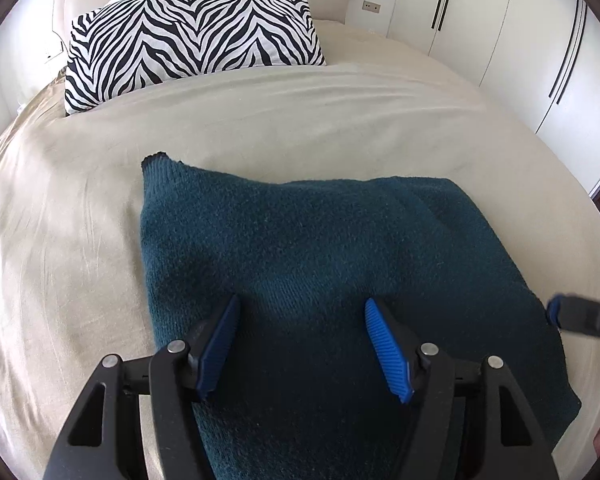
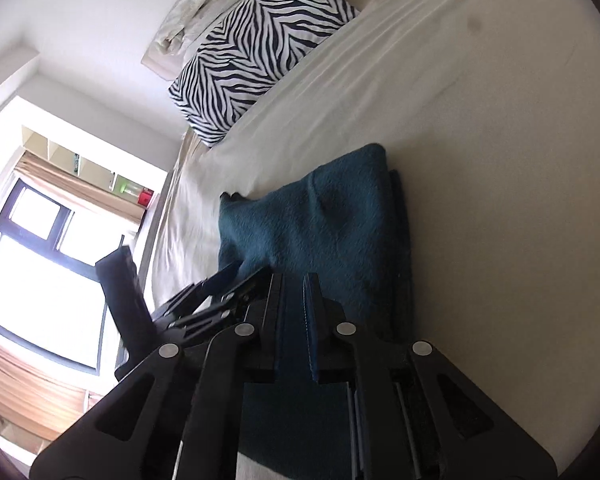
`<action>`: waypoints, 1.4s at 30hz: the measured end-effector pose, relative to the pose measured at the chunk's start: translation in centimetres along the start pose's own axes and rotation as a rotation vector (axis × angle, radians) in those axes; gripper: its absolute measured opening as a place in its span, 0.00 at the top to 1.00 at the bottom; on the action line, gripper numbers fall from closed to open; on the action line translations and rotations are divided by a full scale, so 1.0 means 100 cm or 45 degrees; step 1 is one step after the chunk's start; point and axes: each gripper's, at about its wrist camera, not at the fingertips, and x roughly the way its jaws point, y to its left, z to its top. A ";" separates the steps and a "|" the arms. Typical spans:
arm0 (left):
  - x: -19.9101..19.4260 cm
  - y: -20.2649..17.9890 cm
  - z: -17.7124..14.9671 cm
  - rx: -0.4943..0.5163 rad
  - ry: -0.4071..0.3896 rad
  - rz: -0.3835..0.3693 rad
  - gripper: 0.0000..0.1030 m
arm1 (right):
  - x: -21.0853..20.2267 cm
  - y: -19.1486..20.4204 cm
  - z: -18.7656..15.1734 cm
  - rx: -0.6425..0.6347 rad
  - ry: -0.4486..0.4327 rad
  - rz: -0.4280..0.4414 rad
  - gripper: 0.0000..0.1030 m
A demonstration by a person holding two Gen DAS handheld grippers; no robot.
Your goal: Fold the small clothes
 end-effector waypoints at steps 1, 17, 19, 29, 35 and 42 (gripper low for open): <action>0.000 -0.001 0.000 0.002 -0.003 0.005 0.33 | -0.003 0.005 -0.012 -0.037 0.020 0.015 0.91; 0.001 -0.010 -0.005 0.025 -0.047 0.048 0.33 | -0.032 -0.010 -0.080 -0.064 0.018 0.107 0.80; 0.001 -0.011 -0.006 0.024 -0.055 0.051 0.33 | -0.032 -0.007 -0.089 -0.091 0.040 0.078 0.69; -0.015 -0.003 -0.014 -0.029 -0.144 -0.059 0.33 | -0.059 -0.036 -0.105 0.003 -0.066 0.157 0.48; -0.079 0.036 -0.036 -0.313 -0.253 -0.124 0.11 | -0.100 -0.039 -0.085 0.016 -0.163 0.090 0.31; -0.051 0.078 -0.062 -0.594 0.022 -0.357 0.22 | -0.055 -0.058 -0.037 0.165 0.007 0.109 0.29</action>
